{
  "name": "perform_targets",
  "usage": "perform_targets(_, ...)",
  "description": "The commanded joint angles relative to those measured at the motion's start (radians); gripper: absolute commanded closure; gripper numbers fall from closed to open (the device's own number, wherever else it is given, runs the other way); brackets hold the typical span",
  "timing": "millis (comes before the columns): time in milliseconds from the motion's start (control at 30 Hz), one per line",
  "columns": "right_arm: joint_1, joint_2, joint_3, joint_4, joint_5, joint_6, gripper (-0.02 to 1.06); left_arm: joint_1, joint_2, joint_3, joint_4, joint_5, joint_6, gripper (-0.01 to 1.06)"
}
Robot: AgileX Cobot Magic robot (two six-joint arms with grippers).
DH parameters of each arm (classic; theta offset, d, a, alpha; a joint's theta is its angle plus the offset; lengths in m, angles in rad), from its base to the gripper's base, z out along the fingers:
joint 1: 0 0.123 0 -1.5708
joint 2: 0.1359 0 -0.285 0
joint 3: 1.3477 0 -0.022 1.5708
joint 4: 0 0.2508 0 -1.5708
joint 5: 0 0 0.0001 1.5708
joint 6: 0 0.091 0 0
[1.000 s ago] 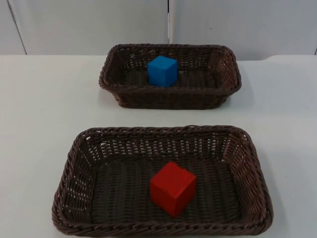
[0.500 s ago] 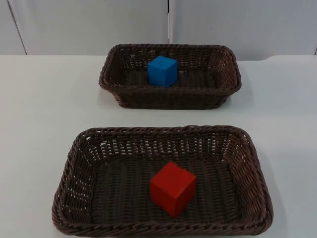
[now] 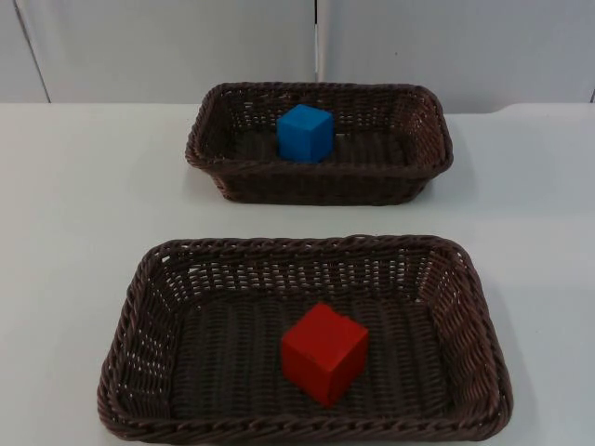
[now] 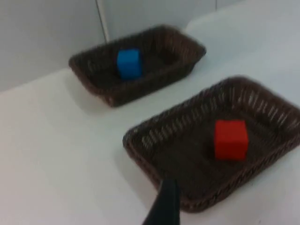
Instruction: Pick up one cube with the left hand and place it into the upper basket. Pick up one cube with the right hand and place it into the lower basket.
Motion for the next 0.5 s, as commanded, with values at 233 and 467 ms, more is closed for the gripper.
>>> perform_targets(233, -0.001, -0.118, 0.013, 0.004, 0.127, 0.008, 0.32, -0.004, -0.002, 0.041, 0.018, -0.030, -0.015, 0.31)
perform_targets(467, -0.001, -0.118, 0.061, 0.075, 0.160, -0.007, 0.32, -0.004, -0.002, 0.043, 0.018, -0.024, -0.050, 0.31)
